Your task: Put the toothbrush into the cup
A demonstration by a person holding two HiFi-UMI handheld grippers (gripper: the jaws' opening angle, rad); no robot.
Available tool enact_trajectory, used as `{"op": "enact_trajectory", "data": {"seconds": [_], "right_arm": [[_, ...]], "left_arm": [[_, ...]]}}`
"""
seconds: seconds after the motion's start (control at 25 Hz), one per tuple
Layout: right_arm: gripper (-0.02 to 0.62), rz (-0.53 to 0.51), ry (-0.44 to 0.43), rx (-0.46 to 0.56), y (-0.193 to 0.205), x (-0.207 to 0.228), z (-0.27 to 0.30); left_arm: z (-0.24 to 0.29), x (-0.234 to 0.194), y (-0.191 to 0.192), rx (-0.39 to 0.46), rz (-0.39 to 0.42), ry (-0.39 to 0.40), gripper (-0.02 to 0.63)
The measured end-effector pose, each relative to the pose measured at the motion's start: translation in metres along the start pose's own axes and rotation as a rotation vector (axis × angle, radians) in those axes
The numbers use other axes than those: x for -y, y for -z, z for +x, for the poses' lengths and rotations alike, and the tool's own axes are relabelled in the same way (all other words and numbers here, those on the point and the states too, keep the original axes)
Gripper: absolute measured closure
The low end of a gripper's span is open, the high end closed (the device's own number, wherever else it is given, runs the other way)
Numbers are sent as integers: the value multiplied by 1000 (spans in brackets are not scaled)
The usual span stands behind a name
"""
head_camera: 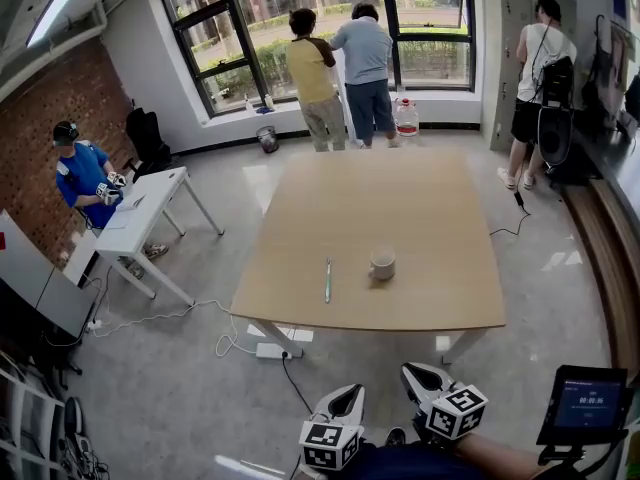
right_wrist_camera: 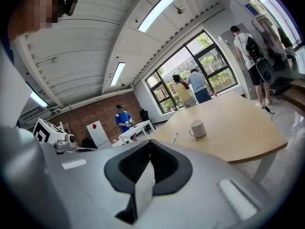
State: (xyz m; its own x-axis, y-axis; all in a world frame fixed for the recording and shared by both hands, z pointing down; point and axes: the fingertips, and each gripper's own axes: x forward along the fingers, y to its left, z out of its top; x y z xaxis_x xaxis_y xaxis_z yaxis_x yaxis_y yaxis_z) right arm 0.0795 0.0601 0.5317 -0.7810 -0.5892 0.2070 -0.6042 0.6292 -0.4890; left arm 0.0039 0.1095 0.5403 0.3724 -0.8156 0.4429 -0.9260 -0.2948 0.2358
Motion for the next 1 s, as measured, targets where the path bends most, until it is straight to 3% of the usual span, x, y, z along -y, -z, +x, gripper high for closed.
{"op": "enact_trajectory", "data": {"seconds": [0.36, 0.64, 1.0], "right_arm": [[583, 12, 25, -3, -9, 30, 17], [583, 18, 112, 14, -25, 64, 40], [583, 15, 186, 5, -52, 88, 105]], "left_arm": [[34, -12, -9, -14, -9, 7, 600], [78, -29, -26, -21, 3, 79, 600], [127, -87, -67, -16, -5, 137, 600]]}}
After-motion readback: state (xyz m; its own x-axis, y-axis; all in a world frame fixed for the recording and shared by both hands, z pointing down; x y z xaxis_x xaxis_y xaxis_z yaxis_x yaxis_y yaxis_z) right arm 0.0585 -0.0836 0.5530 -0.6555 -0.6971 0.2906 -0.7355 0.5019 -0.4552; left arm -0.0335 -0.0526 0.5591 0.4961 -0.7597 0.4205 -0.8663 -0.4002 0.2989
